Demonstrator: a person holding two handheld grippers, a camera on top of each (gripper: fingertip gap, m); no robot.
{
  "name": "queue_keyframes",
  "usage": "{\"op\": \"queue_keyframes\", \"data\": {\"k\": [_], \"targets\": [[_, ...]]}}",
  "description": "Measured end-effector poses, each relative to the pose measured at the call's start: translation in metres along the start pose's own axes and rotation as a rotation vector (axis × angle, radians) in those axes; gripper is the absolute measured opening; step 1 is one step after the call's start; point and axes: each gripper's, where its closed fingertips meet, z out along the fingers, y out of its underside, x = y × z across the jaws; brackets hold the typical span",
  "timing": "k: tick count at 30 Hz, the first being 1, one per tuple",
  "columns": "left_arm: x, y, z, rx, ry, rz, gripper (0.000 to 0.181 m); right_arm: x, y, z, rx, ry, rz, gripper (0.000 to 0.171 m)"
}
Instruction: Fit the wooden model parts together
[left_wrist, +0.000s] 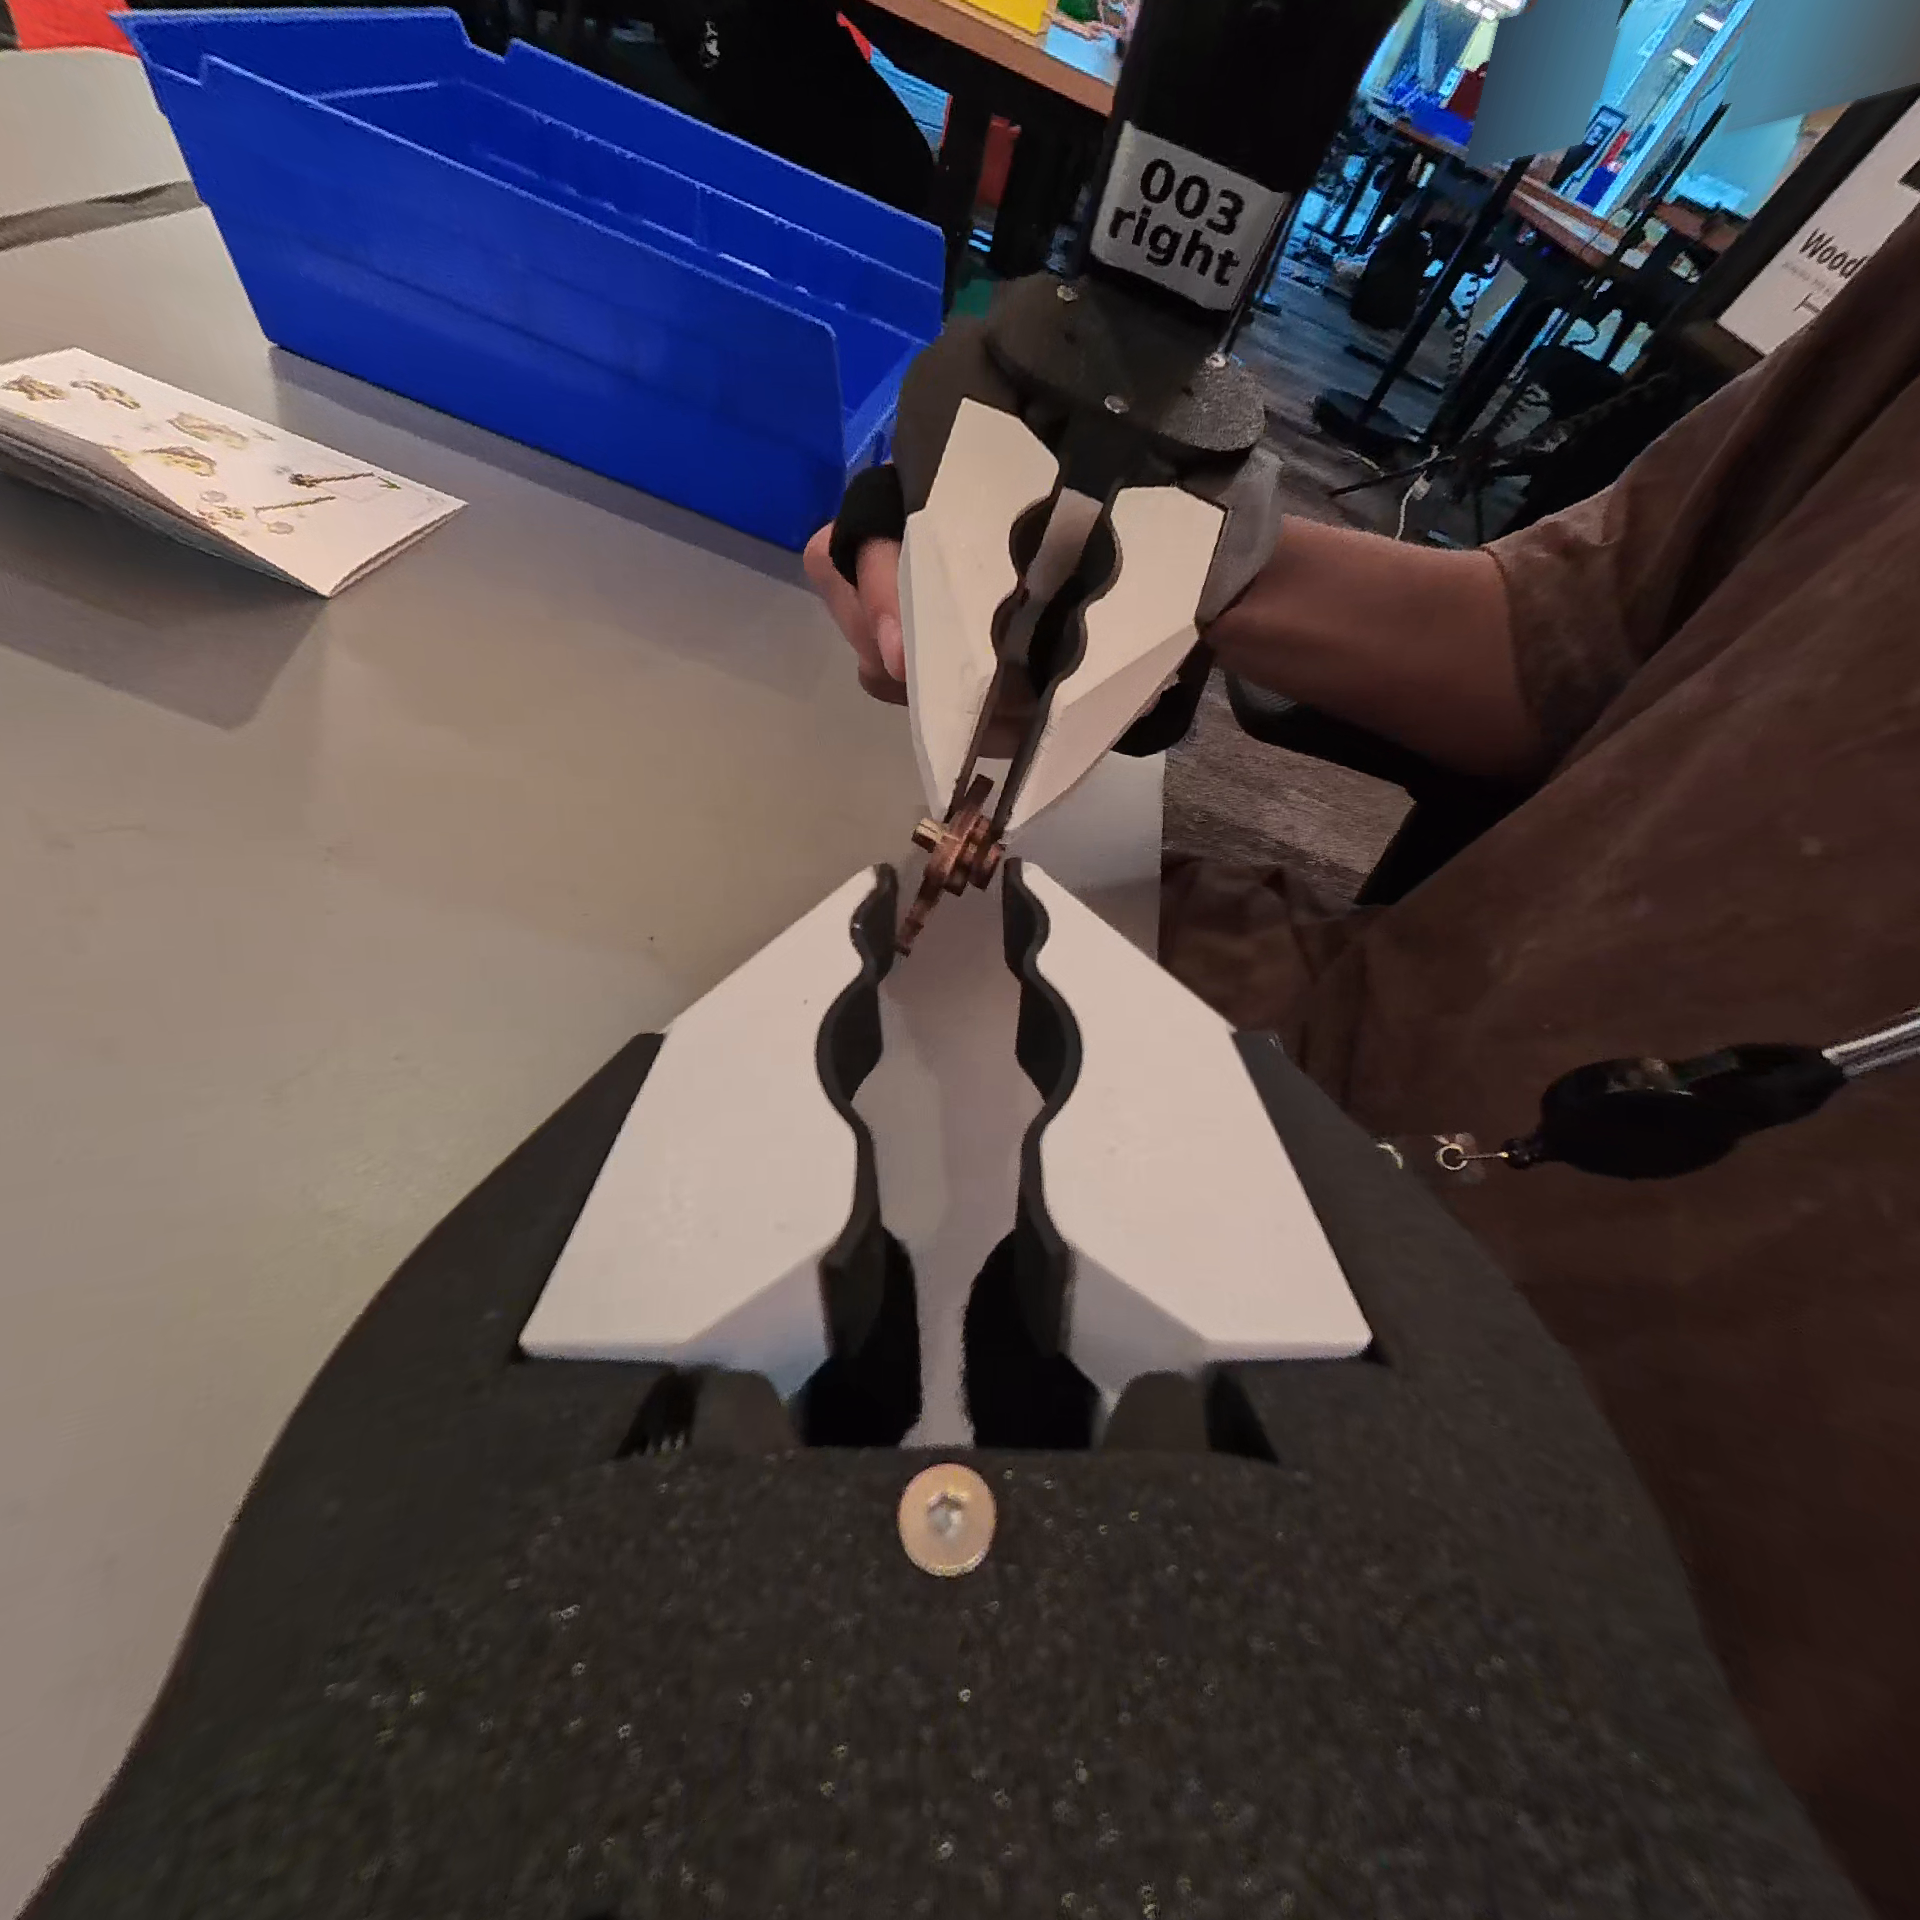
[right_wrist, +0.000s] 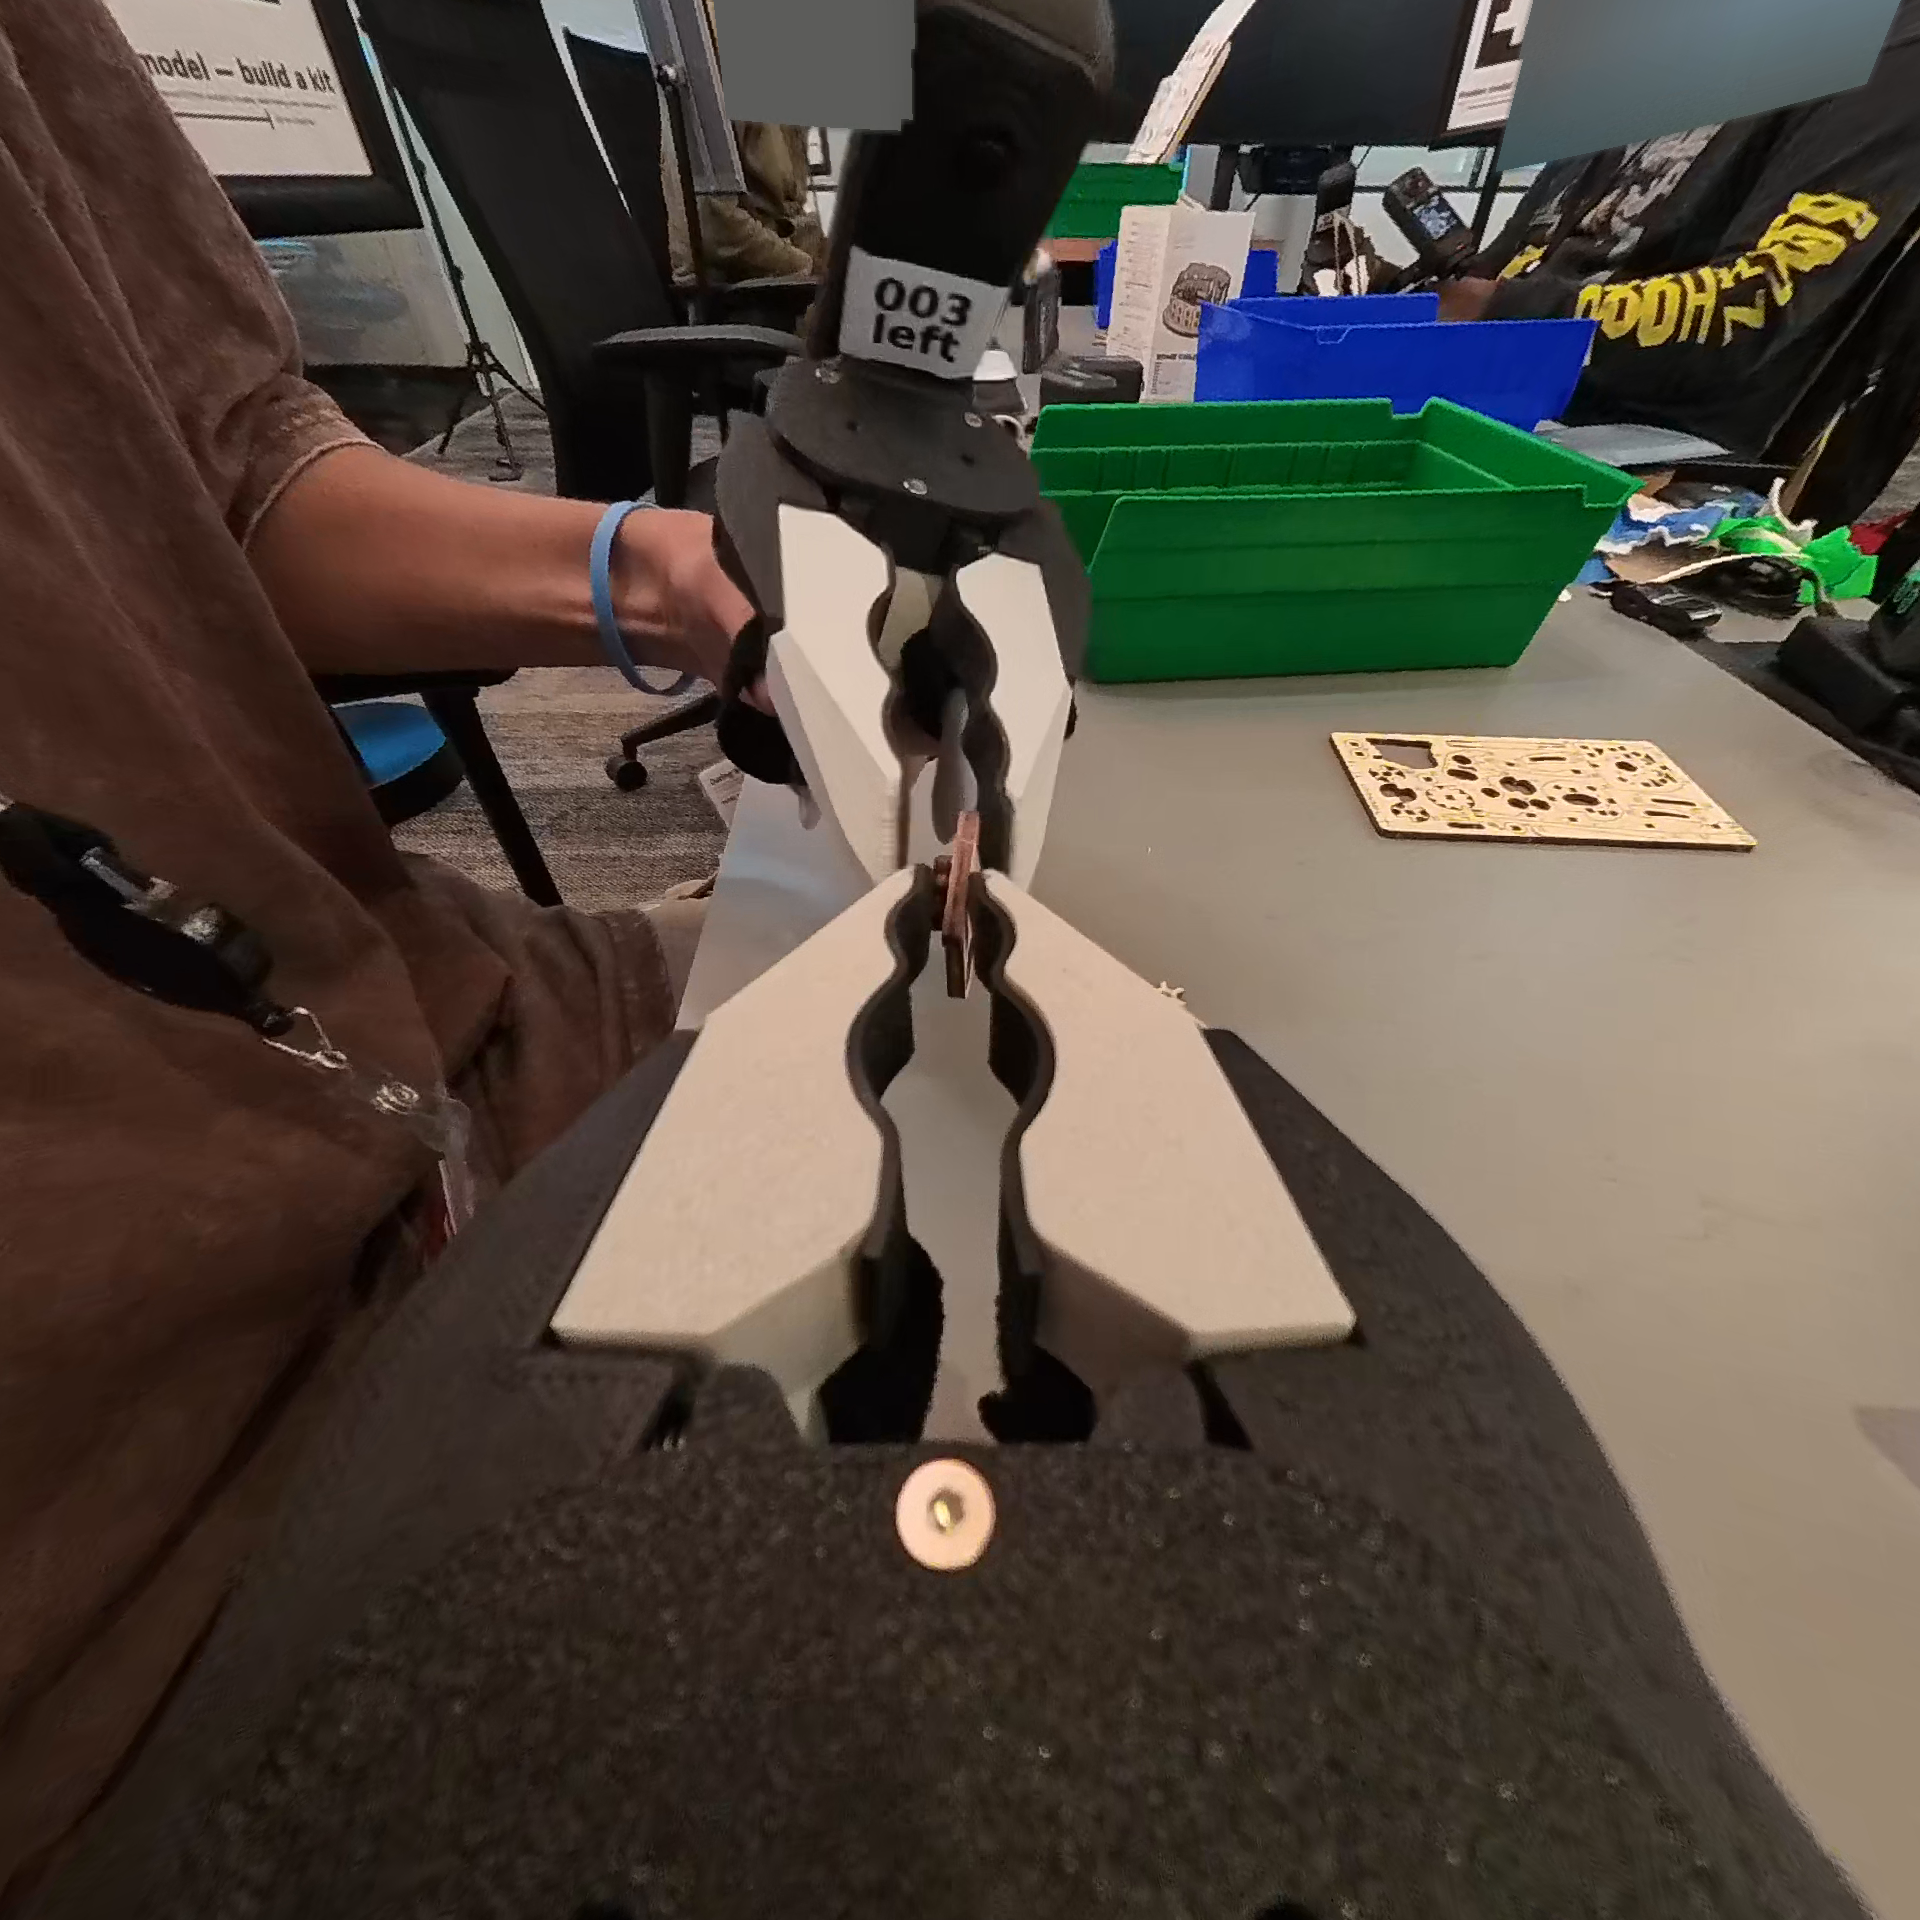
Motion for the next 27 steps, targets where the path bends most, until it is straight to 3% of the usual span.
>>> {"op": "queue_keyframes", "data": {"k": [9, 19, 27], "targets": [[-0.002, 0.010, 0.005, -0.071, -0.040, 0.054, 0.013, -0.001, 0.004, 0.003, -0.017, -0.002, 0.000, 0.007], [-0.007, 0.012, 0.007, -0.151, -0.204, 0.306, 0.009, 0.002, 0.007, -0.001, -0.034, 0.023, -0.037, 0.013], [-0.010, 0.013, 0.007, -0.145, -0.205, 0.262, 0.012, 0.002, 0.009, 0.000, -0.046, 0.035, -0.066, 0.007]]}}
